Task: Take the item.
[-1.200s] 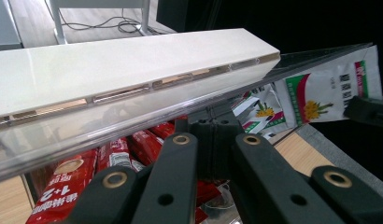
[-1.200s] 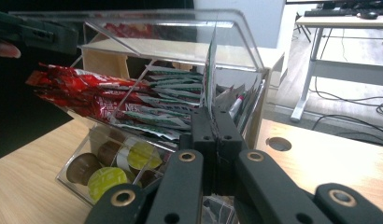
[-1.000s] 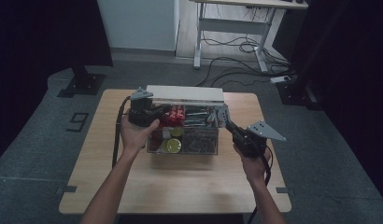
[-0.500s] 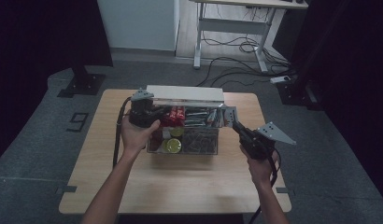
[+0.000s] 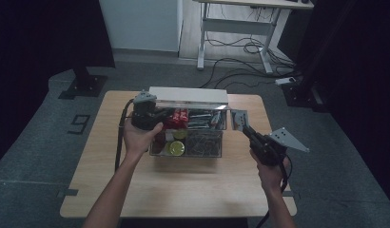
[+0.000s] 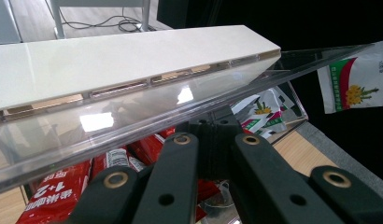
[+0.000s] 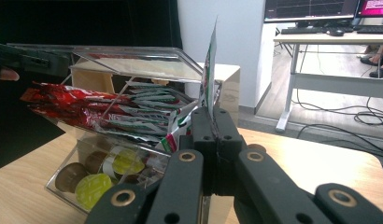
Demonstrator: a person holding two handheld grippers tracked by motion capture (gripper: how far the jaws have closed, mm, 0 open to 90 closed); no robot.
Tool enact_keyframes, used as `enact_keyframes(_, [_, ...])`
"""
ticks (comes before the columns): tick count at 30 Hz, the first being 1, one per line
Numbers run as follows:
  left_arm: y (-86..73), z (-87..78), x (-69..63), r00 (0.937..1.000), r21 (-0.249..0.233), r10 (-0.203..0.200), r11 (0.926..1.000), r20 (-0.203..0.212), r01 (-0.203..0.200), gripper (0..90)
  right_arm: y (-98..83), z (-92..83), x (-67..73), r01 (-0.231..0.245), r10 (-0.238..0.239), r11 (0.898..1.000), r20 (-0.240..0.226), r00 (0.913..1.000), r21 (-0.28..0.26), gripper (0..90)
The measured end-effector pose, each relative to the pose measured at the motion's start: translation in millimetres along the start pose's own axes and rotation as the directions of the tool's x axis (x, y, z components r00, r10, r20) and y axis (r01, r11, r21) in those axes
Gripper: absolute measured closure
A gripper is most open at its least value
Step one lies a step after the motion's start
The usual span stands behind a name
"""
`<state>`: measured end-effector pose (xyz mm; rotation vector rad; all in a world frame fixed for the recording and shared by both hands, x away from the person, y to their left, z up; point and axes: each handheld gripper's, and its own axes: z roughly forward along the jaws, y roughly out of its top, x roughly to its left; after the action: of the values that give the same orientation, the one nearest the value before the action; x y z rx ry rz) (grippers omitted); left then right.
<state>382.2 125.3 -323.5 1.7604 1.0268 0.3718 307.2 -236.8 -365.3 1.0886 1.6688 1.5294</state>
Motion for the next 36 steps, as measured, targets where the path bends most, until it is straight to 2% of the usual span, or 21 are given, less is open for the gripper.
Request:
enact_keyframes(24, [-0.6, 0.6, 0.2, 1.0, 0.003, -0.001, 1.0, 0.001, 0.001, 90.0, -14.9, -0.8, -10.4, -0.016, 0.015, 1.0, 0.021, 0.9997, 0.025, 89.2])
enact_keyframes(36, [-0.7, 0.5, -0.4, 1.0, 0.003, 0.0, 1.0, 0.0, 0.0, 90.0, -33.5, 2.9, -15.4, -0.044, 0.043, 0.998, 0.026, 0.9987, 0.05, 89.2])
